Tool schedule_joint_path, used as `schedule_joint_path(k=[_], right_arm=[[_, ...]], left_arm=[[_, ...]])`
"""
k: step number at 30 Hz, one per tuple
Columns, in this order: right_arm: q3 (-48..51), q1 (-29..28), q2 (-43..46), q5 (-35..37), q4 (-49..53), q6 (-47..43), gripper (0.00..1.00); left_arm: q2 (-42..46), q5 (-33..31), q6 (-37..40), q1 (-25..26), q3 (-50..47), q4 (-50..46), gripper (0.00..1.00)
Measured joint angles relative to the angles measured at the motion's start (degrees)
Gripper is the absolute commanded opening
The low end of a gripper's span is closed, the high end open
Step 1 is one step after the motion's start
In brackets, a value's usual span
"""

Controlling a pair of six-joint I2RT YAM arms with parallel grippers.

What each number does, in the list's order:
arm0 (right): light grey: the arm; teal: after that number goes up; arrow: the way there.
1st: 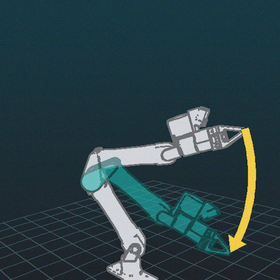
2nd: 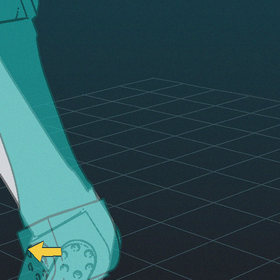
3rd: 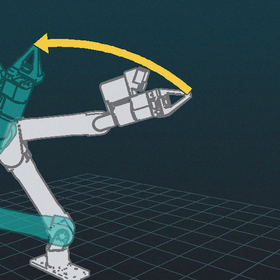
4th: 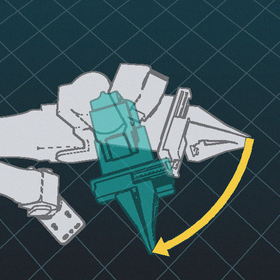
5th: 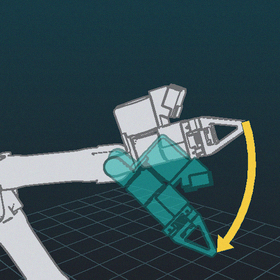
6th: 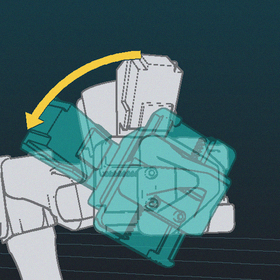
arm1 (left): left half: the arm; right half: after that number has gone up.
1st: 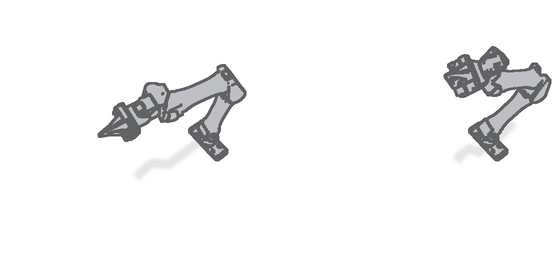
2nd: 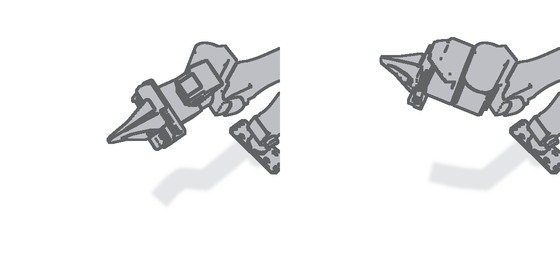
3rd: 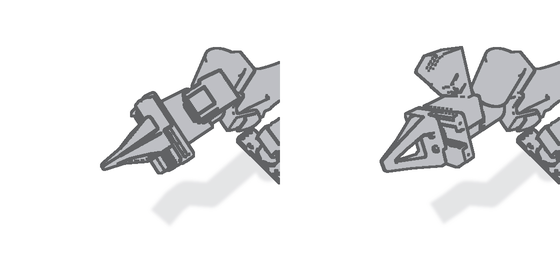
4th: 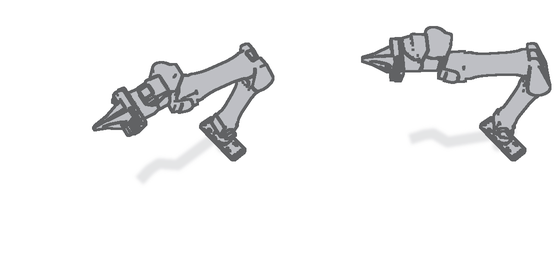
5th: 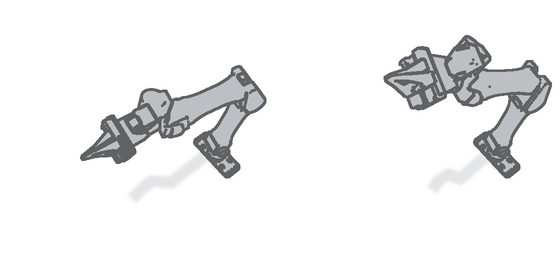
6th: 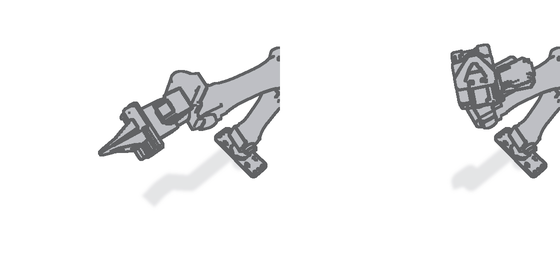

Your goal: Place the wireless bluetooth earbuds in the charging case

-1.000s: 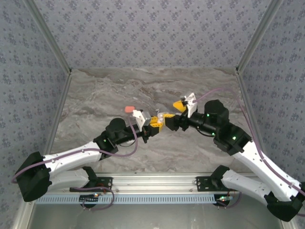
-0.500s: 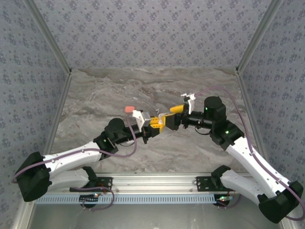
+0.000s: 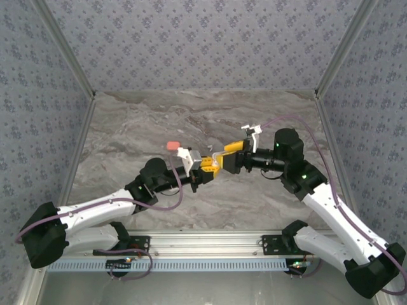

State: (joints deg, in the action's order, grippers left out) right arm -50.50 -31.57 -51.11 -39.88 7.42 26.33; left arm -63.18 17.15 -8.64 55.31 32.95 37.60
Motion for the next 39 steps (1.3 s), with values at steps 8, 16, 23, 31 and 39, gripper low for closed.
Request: schedule_joint_path(k=[8,16,23,31,39], right_arm=[[0.2,-0.7,4.3,-0.3,3.5,-0.2,0.81],[-0.4,-0.7,8.2,7.5,12.9,-3.1,0.83],[-4.4,-0.7,14.7,26.3,25.2,-5.6,0.94],[-4.3,-0.7,21.3,37.5,31.9,-4.1,1.0],[-3.7,-0.7,22.3,41.0,36.4,-3.7,1.0]], left_arm=[[-1.0,-2.5,-0.4,0.2,0.4,-0.4,0.0],[-3.1,-3.8,-0.9,0.2,1.8,-0.9,0.0],[-13.2,-4.8,-4.4,-1.1,10.1,-6.3,0.0],[-31.3,-4.6,-14.9,-3.7,19.9,-9.7,0.0],[-45.7,-1.9,-26.9,-4.3,28.0,-12.9,0.0]])
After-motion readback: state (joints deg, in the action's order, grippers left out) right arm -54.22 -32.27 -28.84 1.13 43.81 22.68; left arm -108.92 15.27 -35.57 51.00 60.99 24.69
